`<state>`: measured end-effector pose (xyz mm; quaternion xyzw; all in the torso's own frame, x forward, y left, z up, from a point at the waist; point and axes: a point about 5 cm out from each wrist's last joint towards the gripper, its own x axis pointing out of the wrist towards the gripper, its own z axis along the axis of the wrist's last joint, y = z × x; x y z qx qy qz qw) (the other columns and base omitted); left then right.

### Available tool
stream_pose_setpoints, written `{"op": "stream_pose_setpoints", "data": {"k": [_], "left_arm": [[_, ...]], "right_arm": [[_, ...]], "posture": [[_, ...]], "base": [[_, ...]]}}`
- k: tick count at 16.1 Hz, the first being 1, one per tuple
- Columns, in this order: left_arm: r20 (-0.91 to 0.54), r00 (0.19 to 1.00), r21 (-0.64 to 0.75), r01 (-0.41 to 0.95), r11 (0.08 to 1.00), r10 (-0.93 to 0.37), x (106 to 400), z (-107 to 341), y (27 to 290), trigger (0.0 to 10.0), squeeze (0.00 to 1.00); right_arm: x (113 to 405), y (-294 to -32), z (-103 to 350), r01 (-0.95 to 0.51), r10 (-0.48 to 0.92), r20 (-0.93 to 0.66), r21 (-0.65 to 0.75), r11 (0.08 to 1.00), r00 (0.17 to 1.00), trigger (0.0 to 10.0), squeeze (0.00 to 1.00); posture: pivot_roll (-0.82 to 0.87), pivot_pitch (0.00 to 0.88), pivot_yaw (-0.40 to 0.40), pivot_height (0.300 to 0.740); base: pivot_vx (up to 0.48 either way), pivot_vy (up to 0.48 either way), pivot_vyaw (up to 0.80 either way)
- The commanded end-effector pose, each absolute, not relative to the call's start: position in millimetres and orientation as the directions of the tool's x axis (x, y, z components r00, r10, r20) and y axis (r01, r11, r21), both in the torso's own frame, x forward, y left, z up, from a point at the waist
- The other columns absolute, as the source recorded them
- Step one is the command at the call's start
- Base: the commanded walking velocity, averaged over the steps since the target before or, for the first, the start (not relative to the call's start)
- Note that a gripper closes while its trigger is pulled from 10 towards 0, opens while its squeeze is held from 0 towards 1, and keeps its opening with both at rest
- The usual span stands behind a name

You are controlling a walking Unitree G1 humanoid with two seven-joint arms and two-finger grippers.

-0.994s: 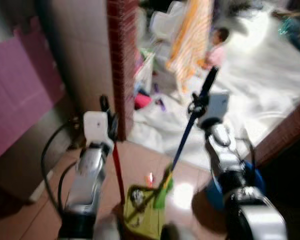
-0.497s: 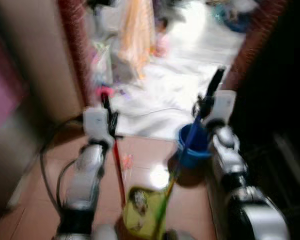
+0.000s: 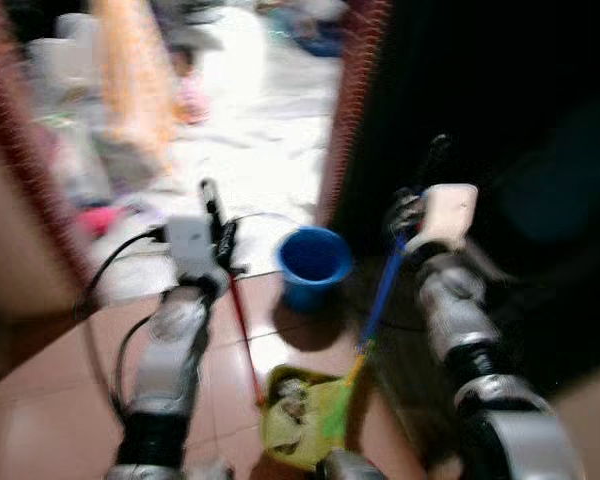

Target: Sweep floor

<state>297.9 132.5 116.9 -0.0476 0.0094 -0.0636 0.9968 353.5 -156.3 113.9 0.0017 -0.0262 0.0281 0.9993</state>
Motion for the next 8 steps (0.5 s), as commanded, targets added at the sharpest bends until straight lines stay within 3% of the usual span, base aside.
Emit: {"op": "stream_pose_setpoints", "data": {"k": [1, 8], "left_arm": [[0.064, 0.986, -0.115, 0.158, 0.981, -0.151, 303.1, 136.0, 125.0, 10.0, 0.00], [0.065, 0.989, -0.086, 0.139, 0.987, -0.134, 307.9, 137.2, 134.2, 10.0, 0.00]], "right_arm": [[357.4, -162.0, 127.0, -0.047, 0.047, 0.102, -0.001, 0.999, 0.994, 10.0, 0.00], [352.9, -171.8, 119.0, -0.013, 0.015, 0.085, -0.016, 1.000, 0.996, 10.0, 0.00]], "posture": [[-0.02, 0.000, -0.079, 0.740], [-0.02, 0.000, -0.053, 0.740]], "base": [[0.000, 0.480, 0.00], [0.000, 0.480, 0.00]]}}
